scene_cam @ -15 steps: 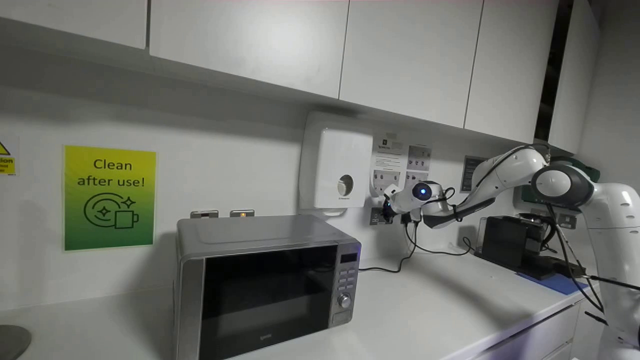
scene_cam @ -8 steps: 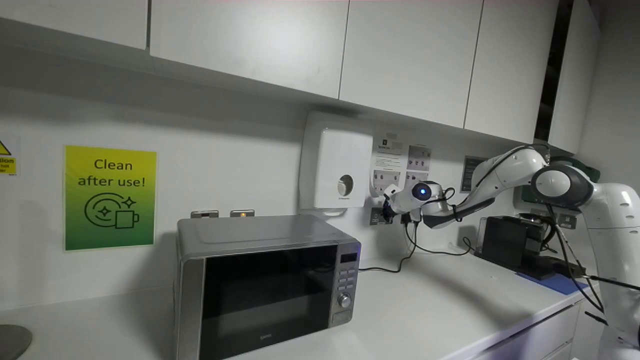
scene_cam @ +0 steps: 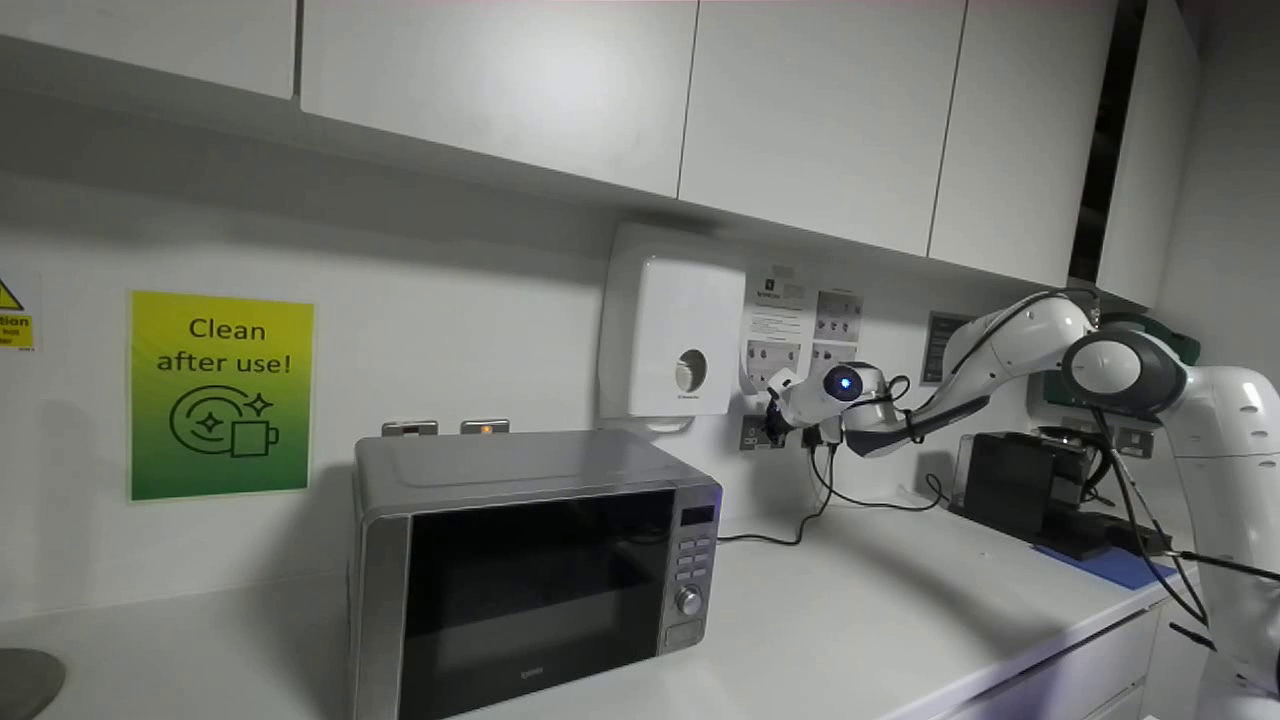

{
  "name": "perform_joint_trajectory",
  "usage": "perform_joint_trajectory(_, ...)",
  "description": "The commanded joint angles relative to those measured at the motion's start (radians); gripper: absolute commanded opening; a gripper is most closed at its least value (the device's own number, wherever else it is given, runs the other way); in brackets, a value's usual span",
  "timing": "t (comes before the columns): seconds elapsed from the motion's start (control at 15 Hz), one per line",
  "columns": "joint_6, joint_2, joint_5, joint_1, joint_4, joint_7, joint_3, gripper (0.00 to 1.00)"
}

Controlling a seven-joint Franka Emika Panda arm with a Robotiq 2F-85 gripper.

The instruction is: Press a switch on the bottom left wall socket.

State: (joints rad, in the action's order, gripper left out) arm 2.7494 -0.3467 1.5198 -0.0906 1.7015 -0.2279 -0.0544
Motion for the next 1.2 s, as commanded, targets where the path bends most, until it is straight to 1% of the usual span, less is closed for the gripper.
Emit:
perform_joint_trajectory(0.0,-0.002,-0.054,0.027,0.004,-0.098,-0.012,0.013,0.00)
perform_joint_trajectory(0.4,0.021,0.055,0.007,0.017,0.030,0.040,0.010,0.00)
perform_joint_trajectory(0.73,0.041,0.108,0.013,0.025,0.066,0.045,0.009,0.00)
perform_joint_trajectory(1.13,0.028,0.135,0.001,0.026,0.097,0.071,0.009,0.00)
